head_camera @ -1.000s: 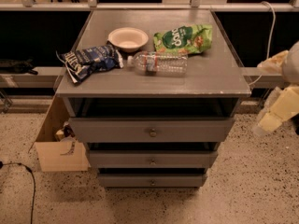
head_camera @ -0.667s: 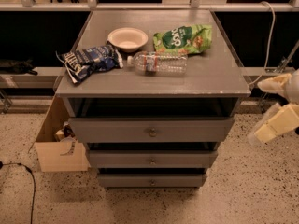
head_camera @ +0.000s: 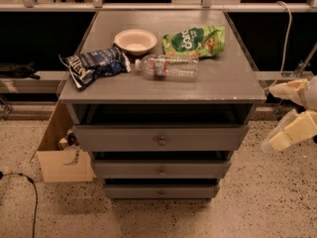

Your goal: Open bottom drawer

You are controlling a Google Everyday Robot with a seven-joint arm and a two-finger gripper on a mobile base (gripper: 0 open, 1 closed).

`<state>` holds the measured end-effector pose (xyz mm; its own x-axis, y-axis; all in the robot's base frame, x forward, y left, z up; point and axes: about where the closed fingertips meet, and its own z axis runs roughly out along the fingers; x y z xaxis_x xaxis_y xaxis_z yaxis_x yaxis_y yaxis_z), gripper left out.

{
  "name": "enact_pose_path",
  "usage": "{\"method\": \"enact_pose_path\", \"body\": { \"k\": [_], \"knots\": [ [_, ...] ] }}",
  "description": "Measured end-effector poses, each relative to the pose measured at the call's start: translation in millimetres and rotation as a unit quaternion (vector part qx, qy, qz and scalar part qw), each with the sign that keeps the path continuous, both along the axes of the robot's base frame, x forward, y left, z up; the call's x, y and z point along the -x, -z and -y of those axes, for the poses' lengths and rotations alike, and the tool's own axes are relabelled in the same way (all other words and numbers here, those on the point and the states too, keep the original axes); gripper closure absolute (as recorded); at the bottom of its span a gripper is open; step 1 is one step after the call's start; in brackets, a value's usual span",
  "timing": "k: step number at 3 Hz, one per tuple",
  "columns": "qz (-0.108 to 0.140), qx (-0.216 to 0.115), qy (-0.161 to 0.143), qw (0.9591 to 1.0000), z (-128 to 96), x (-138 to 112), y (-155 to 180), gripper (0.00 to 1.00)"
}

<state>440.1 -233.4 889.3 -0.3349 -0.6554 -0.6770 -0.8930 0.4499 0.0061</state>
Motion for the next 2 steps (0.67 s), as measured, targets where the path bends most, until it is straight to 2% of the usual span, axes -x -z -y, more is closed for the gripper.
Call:
{"method": "enact_pose_path", "body": {
  "k": [1, 2],
  "knots": [
    [-0.009, -0.013, 0.032, 0.9994, 0.5, 2.6, 20.4, 0.0],
    [-0.034, -0.044, 0.103, 0.9931, -0.3, 16.6, 79.3, 0.0]
  ]
}}
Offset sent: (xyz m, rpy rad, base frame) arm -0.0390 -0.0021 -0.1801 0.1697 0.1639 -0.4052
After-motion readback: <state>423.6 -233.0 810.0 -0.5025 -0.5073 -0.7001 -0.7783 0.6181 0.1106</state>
